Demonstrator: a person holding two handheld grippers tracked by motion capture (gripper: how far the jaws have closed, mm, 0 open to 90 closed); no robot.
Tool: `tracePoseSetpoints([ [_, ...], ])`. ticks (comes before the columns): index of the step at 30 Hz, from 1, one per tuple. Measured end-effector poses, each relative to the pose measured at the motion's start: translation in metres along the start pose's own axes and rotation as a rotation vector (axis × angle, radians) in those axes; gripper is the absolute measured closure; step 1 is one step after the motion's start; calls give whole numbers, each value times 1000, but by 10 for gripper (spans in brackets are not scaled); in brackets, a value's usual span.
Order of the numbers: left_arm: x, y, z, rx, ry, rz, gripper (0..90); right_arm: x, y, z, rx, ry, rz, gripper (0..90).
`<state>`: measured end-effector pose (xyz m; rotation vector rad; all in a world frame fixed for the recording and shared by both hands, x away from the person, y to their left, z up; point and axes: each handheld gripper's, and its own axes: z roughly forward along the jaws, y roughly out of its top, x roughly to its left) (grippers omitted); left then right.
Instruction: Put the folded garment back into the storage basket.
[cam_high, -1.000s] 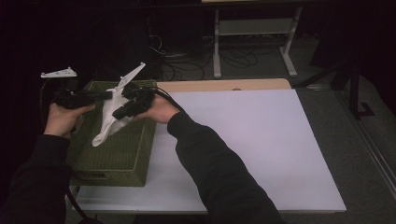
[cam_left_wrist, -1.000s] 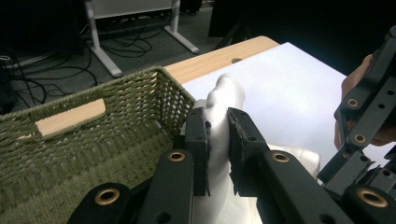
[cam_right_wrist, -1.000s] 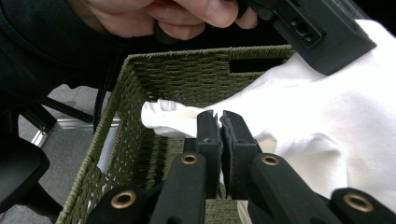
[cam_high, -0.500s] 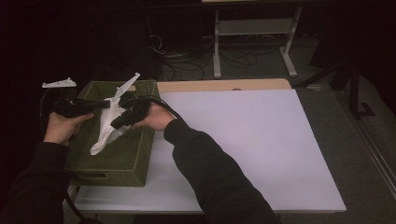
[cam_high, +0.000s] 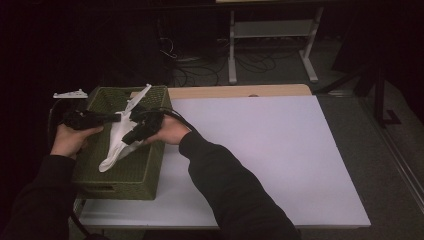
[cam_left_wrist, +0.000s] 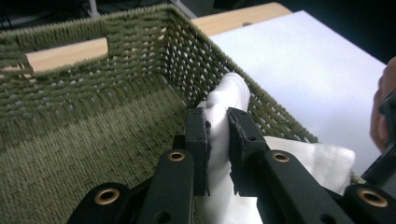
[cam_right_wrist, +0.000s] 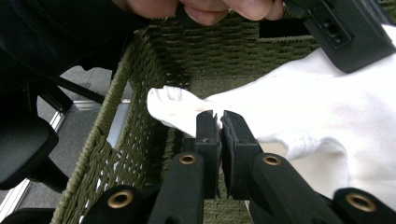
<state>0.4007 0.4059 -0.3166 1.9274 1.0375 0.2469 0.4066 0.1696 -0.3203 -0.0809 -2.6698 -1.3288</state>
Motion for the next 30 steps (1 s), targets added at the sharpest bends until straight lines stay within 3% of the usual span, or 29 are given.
tracePoseSetpoints([
  [5,5,-5,9,37,-8,-13,788,-1,-3,-5,-23,-10,18,730],
  [12,8,-6,14,44,1,-29,787,-2,-7,-17,-51,-31,46,610],
  [21,11,-7,15,56,35,-35,786,-2,-17,-43,-93,-105,63,455],
  [30,16,-9,17,70,84,-38,781,-5,-33,-69,-112,-163,93,380],
])
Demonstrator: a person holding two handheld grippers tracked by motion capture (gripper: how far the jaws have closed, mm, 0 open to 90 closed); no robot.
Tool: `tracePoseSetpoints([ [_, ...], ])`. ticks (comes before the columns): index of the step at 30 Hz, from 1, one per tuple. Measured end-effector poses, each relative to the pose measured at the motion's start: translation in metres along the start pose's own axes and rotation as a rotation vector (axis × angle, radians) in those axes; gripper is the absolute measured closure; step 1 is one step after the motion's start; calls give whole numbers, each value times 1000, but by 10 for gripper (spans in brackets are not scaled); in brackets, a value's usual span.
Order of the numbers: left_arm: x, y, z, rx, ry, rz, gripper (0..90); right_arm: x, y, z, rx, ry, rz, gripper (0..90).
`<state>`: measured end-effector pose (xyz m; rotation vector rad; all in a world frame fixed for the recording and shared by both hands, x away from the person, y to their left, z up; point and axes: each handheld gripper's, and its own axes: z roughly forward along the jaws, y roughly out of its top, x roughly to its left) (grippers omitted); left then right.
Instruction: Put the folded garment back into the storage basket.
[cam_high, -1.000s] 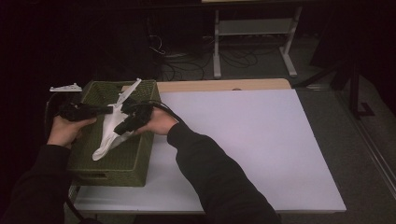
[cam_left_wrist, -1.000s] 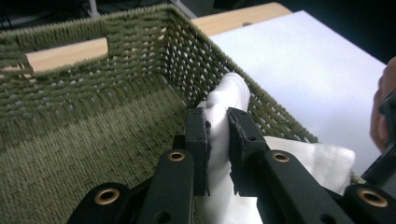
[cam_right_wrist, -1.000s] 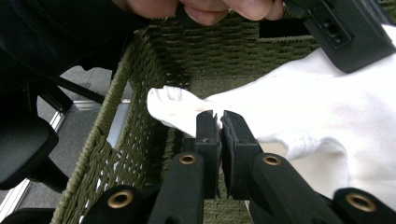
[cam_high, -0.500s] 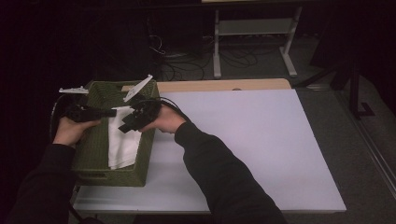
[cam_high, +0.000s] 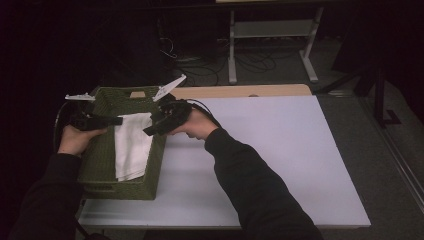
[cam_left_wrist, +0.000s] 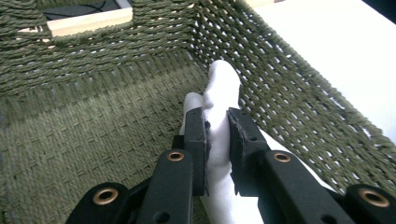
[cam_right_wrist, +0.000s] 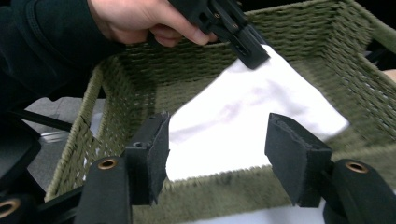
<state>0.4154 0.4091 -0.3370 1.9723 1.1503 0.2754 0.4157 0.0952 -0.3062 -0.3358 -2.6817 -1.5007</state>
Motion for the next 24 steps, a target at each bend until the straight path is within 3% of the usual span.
tracePoseSetpoints([
  [7,5,-1,4,10,38,-2,767,-2,-9,-16,-7,-40,11,348],
  [12,5,-1,2,5,115,10,629,-4,-18,-25,0,-57,20,331],
  [21,0,-4,-8,-31,99,12,440,-5,-34,-36,20,-80,42,299],
  [24,-5,-6,-9,-44,65,8,392,-5,-40,-40,16,-87,50,282],
])
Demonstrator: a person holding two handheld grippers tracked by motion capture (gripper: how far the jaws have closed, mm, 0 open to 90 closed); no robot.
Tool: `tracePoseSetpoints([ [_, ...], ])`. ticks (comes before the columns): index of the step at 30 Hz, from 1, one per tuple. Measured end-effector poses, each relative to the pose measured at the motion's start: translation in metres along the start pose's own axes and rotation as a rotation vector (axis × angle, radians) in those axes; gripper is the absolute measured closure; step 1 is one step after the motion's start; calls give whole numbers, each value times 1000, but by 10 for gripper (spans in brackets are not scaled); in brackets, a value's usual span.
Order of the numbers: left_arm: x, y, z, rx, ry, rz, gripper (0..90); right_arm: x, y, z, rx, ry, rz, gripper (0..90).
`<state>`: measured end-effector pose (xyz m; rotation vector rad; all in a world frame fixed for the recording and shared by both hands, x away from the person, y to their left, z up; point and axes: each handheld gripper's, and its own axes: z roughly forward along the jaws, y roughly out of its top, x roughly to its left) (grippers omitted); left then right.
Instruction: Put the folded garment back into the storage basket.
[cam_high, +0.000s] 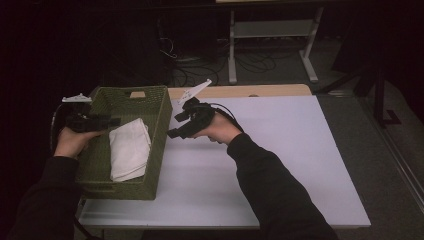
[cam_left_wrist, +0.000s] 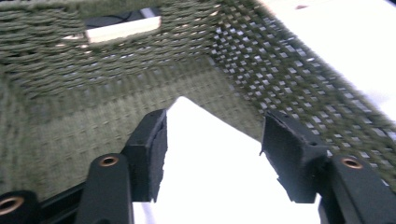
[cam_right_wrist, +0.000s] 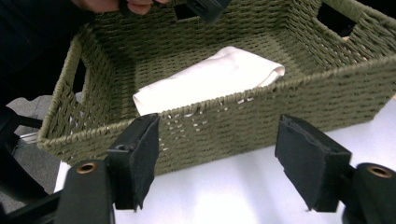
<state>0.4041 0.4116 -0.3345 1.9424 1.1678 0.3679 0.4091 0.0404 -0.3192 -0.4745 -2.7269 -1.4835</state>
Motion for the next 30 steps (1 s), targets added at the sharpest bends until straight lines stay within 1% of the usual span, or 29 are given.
tracePoseSetpoints([
  [4,-9,-1,-2,4,-36,18,329,0,-7,-7,-1,-5,4,253],
  [8,-19,-2,-5,-15,-79,10,282,1,-14,-14,7,-24,12,211],
  [11,-27,-3,-6,-26,-122,-3,248,1,-19,-21,1,-36,22,183],
  [14,-37,-3,-6,-24,-135,11,216,1,-25,-28,6,-54,29,158],
  [16,-44,-3,-5,-24,-152,22,198,1,-29,-33,6,-61,33,145],
  [19,-56,-3,-3,-37,-166,39,187,2,-35,-40,17,-76,38,134],
  [23,-73,-1,0,-32,-190,73,168,2,-45,-50,20,-101,46,131],
  [25,-81,-1,2,-34,-192,88,150,2,-51,-56,17,-109,52,127],
  [27,-88,-1,4,-29,-208,99,143,2,-57,-63,8,-118,58,123],
  [30,-97,-3,7,-28,-227,111,143,3,-68,-73,12,-137,65,105],
])
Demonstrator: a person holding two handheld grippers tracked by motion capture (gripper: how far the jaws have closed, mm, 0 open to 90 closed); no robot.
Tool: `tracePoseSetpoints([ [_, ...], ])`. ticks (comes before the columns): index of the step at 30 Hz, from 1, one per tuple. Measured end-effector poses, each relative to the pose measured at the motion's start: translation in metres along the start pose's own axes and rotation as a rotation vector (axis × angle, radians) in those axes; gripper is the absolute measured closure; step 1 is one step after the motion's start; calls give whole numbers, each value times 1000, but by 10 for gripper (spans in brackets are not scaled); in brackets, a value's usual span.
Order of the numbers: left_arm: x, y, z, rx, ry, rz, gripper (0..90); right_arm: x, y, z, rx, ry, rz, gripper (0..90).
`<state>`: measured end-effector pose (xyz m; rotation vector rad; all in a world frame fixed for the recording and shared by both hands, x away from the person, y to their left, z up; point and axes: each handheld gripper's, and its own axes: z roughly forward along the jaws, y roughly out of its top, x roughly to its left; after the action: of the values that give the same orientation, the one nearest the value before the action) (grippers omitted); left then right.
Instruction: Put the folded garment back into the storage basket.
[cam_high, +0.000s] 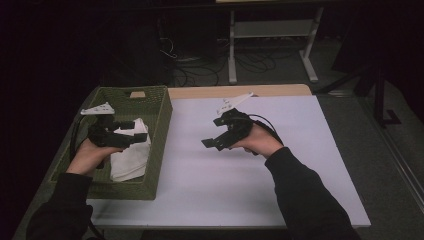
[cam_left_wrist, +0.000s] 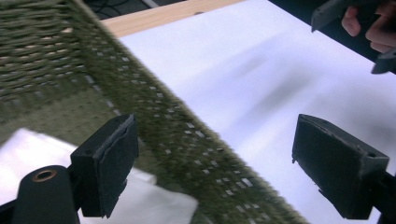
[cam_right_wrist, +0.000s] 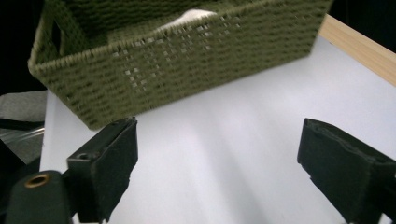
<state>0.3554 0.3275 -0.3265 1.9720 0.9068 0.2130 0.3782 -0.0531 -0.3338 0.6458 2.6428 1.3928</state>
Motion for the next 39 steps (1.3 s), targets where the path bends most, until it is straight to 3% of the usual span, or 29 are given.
tracePoseSetpoints([
  [10,-22,3,12,-14,-72,32,123,-3,-32,-41,-39,-57,38,53],
  [19,-31,4,13,-27,-111,68,51,-5,-55,-77,-84,-86,71,33],
  [22,-35,3,15,-24,-135,71,26,-7,-65,-85,-79,-106,83,26],
  [29,-40,-1,18,-21,-136,76,0,-8,-86,-101,-90,-135,112,17],
  [39,-48,-4,27,-10,-152,78,0,-4,-98,-113,-124,-158,116,12],
])
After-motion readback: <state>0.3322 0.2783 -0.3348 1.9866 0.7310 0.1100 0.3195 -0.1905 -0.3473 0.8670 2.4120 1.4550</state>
